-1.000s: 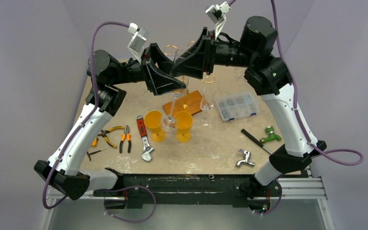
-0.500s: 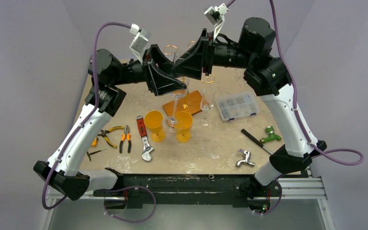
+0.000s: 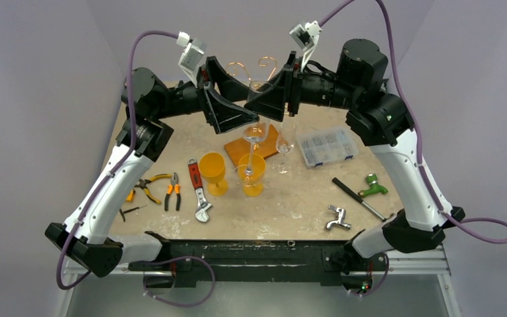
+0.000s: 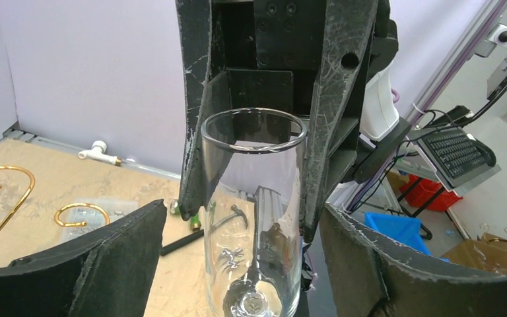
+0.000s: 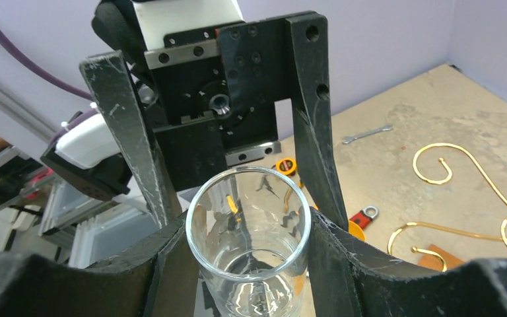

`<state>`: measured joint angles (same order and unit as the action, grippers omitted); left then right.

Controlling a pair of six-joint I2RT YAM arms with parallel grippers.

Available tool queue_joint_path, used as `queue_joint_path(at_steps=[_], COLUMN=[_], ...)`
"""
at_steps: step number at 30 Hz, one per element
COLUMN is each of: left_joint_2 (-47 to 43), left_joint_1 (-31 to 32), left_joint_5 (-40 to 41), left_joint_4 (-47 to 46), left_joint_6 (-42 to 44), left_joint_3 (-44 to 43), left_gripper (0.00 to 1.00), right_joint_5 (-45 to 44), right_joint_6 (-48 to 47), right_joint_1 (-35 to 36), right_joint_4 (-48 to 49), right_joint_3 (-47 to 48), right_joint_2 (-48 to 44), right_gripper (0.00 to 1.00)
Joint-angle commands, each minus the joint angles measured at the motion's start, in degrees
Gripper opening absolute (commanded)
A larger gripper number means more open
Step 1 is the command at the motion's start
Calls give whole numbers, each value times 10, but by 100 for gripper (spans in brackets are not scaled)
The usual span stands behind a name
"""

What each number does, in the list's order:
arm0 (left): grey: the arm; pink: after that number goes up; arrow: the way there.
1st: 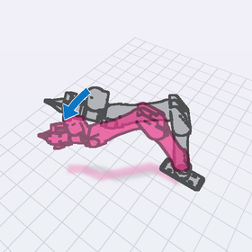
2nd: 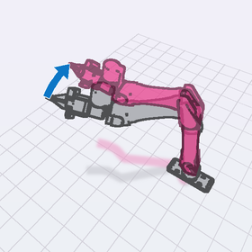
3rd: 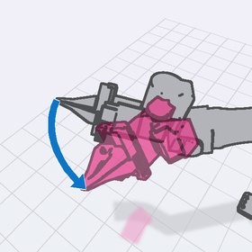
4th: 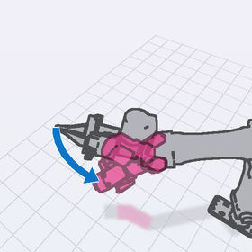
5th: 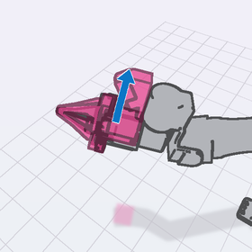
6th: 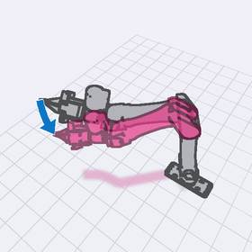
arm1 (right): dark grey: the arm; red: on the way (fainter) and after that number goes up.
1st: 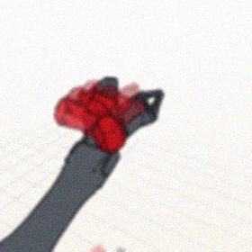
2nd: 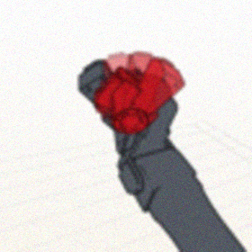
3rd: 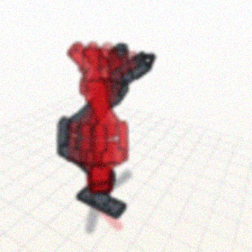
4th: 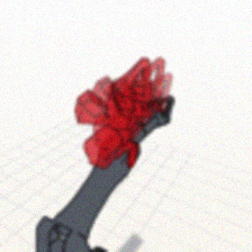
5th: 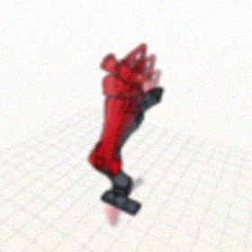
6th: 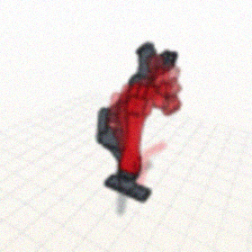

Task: Take the wine glass off the wine glass rack
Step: Place the wine glass at the center of the board.

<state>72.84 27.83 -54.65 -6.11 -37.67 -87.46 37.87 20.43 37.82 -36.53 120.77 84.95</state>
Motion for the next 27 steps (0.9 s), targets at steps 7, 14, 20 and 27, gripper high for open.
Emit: queue_joint_path(at_steps=[7, 14, 20, 27], left_joint_2=[-24, -37, -49, -67], left_joint_1=[-2, -2, -3, -3], left_joint_5=[38, 52, 76, 130], left_joint_4=[-3, 2, 15, 35], left_joint_6=[23, 40, 58, 92], left_joint_3=[-20, -7, 2, 15], left_gripper=[86, 86, 86, 86], right_joint_5=[-97, -174, -194, -230], right_joint_6=[-36, -60, -79, -94], right_joint_1=[4, 4, 4, 4], right_joint_4=[44, 141, 186, 178], right_joint_3=[-128, -273, -349, -400], right_joint_2=[-124, -224, -277, -301], right_gripper=[0, 0, 0, 0])
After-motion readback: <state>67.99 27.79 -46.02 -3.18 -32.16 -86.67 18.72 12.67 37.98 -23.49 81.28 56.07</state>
